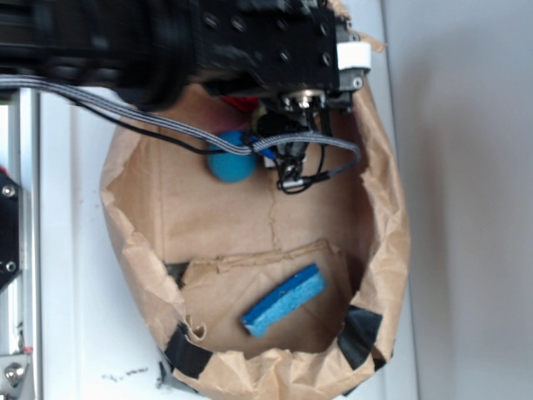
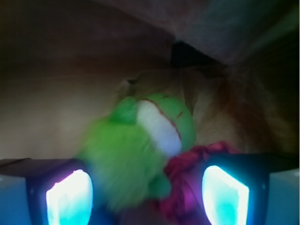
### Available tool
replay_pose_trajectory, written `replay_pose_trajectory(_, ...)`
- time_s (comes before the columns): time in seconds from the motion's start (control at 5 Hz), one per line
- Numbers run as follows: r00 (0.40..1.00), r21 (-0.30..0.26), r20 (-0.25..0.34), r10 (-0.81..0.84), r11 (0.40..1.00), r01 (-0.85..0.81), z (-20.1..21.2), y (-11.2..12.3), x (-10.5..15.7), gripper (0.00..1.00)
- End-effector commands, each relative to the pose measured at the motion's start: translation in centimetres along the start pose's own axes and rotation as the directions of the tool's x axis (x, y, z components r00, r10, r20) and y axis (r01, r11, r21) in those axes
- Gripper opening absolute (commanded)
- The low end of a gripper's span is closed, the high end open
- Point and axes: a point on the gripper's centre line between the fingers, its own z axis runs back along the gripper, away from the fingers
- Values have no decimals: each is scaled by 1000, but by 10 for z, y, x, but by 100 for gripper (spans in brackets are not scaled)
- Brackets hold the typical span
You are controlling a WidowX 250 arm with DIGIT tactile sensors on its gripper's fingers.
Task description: Grab the green animal.
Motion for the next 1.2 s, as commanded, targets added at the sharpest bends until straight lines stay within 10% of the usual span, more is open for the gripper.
replay_pose_trajectory(0.0,997,75,71,11,997,-16,-25,-10,17,100)
replay_pose_trajectory(0.2,997,36,76,9,999,-11,-18,-10,17,0)
replay_pose_trajectory(0.6,997,-3,63,33,999,-33,-7,-11,21,0)
replay_pose_trajectory(1.0,1000,-174,-3,-22,984,21,53,3,10,0)
